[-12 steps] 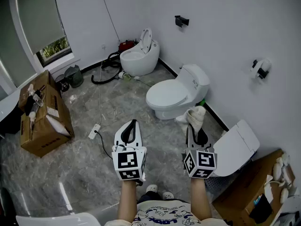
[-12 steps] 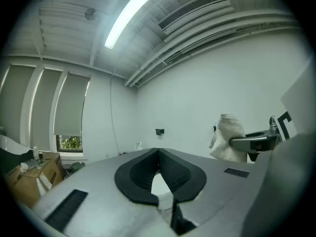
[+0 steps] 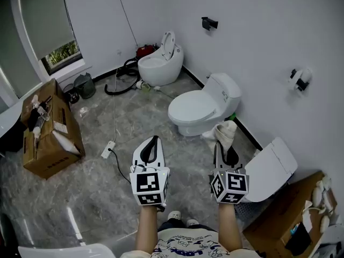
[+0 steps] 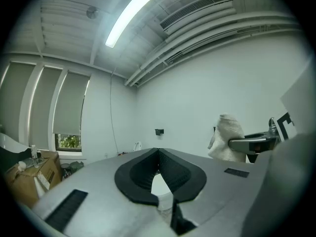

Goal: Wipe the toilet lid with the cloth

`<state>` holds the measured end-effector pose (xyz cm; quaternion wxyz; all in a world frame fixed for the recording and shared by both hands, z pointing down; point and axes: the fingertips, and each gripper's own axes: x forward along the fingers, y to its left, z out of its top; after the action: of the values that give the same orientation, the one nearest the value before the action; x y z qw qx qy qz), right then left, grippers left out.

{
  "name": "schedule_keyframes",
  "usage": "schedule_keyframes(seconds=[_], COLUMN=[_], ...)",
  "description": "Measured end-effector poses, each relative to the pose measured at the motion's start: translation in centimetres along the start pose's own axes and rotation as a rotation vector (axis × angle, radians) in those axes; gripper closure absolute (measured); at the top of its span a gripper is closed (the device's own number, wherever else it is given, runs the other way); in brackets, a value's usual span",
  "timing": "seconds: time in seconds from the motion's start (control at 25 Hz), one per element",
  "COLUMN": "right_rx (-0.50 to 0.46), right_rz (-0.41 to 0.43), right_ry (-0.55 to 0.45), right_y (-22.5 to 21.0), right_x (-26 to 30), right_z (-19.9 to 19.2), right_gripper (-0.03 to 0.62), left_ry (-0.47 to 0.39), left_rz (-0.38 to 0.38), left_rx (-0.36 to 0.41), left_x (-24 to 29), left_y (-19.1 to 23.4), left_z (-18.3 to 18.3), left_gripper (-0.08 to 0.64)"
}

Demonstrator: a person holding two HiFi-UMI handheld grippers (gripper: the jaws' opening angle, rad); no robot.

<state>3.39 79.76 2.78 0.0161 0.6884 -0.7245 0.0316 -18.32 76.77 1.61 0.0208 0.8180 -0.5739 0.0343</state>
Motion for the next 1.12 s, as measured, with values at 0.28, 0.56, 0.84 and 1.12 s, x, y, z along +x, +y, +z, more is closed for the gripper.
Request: schedule_keyframes(seconds=[0.28,0.56,0.84,1.12], right_rx=[0.016,-0.005,0.005,0.012], right_rz=[-0.015,-0.028,-0.045,-0.043], right_ry=[-0.009,0.010,0.039,0.047], right_y=[1.4,2.0,0.1,-3.4], right_x=[0.9,2.6,6.5,14.6], right_z=[-0.5,-1.4,-2.6,-2.9], right_gripper=[0.491,0.491,0.491,0.491], left_ry=[-0.017,-0.004,0.013,0.027], left_rz=[-0.012,-0.034,-0.028,0.003], left_rx=[0.007,-0.004,-0.008,-0.006], left_x=[0.9,2.4,6.5,14.4], left_y=[1.9,3.1,4.0,4.8], left_z=[-0.2,-1.4,-2.4,-2.4], left_gripper=[0.557,0.557,0.557,0.557])
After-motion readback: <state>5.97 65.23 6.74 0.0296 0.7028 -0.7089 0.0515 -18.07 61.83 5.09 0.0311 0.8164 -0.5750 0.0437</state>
